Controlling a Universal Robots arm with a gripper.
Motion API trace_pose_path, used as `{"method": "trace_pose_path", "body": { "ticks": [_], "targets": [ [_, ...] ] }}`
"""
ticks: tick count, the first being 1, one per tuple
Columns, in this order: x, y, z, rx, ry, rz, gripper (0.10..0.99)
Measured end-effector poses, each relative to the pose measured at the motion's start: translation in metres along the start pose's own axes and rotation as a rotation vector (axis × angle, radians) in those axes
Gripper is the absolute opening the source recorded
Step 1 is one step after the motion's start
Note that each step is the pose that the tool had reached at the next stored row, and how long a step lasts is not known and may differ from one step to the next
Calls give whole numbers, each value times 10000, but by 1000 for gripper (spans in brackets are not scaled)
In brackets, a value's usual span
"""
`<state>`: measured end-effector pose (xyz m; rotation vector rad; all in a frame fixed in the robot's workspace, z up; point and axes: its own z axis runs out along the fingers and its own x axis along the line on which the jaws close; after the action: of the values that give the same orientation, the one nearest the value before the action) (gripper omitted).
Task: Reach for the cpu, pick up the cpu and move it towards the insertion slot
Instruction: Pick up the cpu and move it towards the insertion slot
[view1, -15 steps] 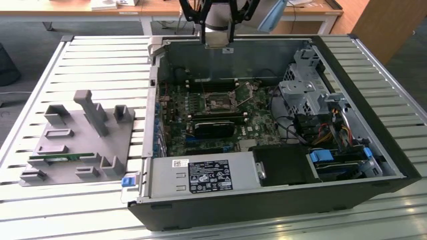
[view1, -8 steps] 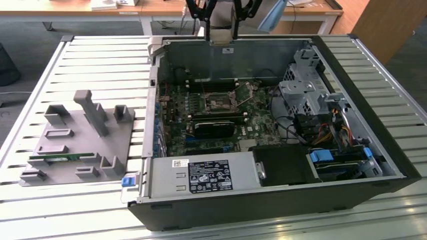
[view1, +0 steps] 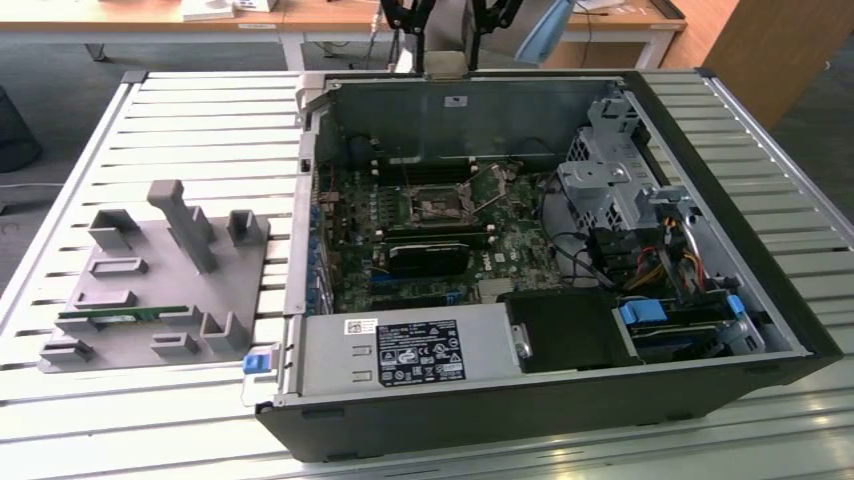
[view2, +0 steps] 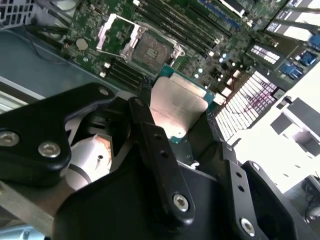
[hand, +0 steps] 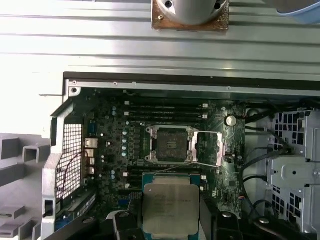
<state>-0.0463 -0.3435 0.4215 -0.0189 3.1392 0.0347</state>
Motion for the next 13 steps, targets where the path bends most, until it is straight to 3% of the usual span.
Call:
{"method": "trace_pose_path", "body": {
  "ticks": [13],
  "targets": [
    [-130,17,47,-2,-43,-1,541]
  ]
}}
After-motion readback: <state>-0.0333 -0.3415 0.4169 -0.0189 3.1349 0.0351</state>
